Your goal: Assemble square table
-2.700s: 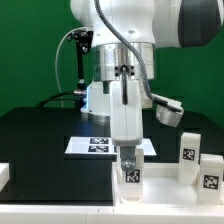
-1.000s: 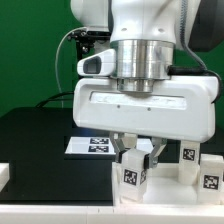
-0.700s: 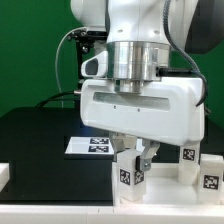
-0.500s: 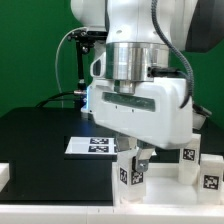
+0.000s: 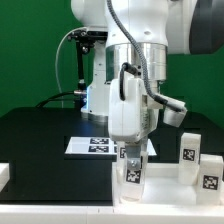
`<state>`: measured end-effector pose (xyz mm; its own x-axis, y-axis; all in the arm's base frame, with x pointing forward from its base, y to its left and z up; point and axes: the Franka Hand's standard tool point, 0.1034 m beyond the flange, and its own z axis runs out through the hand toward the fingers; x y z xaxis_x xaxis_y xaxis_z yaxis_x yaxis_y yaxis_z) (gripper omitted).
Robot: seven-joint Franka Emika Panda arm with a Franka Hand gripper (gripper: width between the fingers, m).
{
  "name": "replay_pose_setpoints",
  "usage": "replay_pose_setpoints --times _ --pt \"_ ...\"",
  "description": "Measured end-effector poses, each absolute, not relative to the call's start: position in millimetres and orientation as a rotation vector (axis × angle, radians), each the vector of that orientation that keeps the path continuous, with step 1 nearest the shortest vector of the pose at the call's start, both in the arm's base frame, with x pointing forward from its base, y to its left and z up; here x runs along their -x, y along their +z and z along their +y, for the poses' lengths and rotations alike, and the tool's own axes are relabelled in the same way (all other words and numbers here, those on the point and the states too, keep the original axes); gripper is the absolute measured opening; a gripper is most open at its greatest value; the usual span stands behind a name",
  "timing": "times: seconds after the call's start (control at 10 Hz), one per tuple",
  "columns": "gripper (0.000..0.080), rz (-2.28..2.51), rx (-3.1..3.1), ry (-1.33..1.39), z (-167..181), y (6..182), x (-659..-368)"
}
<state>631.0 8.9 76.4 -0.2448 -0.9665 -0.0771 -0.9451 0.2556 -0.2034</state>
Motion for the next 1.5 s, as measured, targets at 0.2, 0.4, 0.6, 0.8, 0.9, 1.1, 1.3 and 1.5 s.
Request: replay_pose_setpoints --times 0.2,0.4,0.6,0.8,0.9,1.1,1.3,1.5 --pt "0.0558 2.204 2.003 -0.186 11.2 73.6 -628.6" --pt "0.063 1.821 2.391 -0.233 11.5 76.1 -629.8" --pt "0.0644 1.51 2.623 -0.263 7.9 75.2 -628.8" --pt "0.0648 1.355 2.719 -0.273 7.6 75.0 -628.8" --pt "0.0648 1.228 2.791 -0.278 7.9 75.2 -629.1" --pt "0.0648 0.848 2.982 -0.289 11.1 80.6 -636.8" --pt "0.0621 0.883 2.969 -0.286 10.9 79.6 -635.9" --pt "0.045 1.041 2.907 -0.279 10.5 78.9 -635.1"
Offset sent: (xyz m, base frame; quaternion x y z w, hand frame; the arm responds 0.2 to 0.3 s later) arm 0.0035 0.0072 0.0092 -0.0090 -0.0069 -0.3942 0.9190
